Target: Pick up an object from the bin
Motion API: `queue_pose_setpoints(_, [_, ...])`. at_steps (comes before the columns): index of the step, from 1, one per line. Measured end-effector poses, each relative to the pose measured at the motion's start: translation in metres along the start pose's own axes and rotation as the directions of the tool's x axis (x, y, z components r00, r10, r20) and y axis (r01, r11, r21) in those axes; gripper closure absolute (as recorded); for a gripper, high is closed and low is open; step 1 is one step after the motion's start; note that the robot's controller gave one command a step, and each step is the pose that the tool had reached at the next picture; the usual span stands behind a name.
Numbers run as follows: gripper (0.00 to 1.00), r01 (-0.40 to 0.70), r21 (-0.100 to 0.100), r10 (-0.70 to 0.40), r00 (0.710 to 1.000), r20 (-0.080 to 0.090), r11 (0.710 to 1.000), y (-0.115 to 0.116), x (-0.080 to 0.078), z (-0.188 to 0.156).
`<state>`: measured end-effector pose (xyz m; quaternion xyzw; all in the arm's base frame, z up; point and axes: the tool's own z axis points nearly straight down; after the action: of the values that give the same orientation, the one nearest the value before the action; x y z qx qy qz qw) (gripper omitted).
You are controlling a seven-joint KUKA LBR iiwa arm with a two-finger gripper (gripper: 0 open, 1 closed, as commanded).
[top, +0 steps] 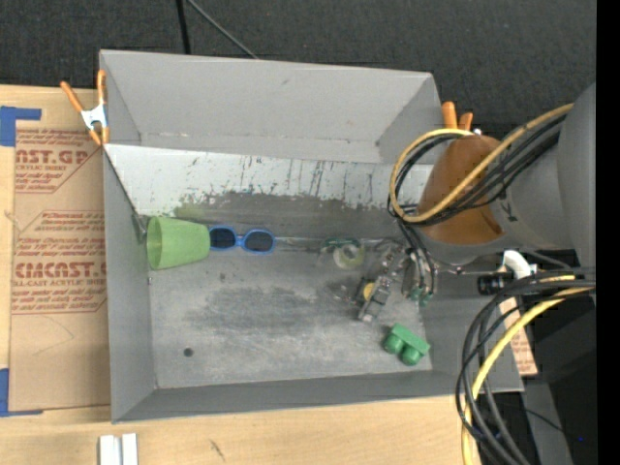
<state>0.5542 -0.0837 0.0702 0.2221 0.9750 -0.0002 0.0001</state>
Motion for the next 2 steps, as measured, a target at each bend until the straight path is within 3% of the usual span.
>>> queue_pose_setpoints(1, [0.0,0.0,0.001,0.0,1.0,0.001,1.0,-0.0002,0.0001,0.0006])
queue_pose_setpoints(2, [1.0,0.0,0.001,0.0,1.0,0.0,1.0,-0.0002,0.0001,0.0001])
